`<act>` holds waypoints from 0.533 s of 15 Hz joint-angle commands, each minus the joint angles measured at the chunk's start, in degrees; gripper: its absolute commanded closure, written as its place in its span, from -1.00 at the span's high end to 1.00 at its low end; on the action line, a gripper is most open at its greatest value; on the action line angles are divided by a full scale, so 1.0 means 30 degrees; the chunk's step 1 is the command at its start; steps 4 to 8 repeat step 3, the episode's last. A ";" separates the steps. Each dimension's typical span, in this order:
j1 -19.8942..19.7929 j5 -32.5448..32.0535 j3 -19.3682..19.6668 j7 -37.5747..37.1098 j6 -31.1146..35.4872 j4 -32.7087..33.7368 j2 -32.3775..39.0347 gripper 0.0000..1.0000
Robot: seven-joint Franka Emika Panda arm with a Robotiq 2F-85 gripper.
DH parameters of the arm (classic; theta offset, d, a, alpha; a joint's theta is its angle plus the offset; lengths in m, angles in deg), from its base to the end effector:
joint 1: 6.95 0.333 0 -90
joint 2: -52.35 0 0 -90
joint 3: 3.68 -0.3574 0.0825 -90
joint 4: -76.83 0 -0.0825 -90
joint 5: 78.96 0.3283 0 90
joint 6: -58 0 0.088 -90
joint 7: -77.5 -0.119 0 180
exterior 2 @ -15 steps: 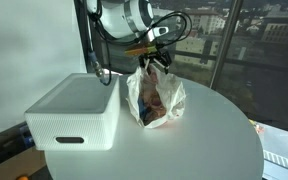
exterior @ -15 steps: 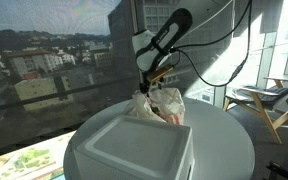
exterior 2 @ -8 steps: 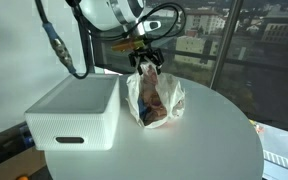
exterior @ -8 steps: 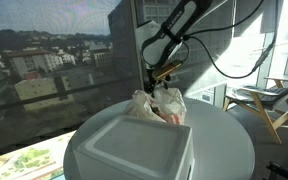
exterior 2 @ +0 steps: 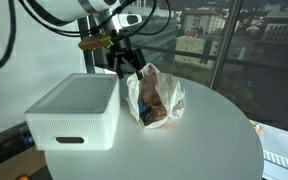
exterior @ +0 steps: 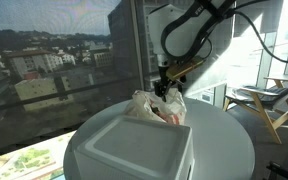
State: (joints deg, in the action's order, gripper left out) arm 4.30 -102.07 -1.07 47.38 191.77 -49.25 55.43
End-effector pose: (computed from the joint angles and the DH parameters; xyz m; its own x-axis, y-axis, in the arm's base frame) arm 0.5025 0.0667 0.4322 0.9794 -0.0800 0.1856 -0.1252 -0.9609 0.2468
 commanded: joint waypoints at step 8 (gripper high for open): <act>-0.1270 -0.1944 -0.1198 -0.3035 0.2334 -0.3145 -0.2981 1.00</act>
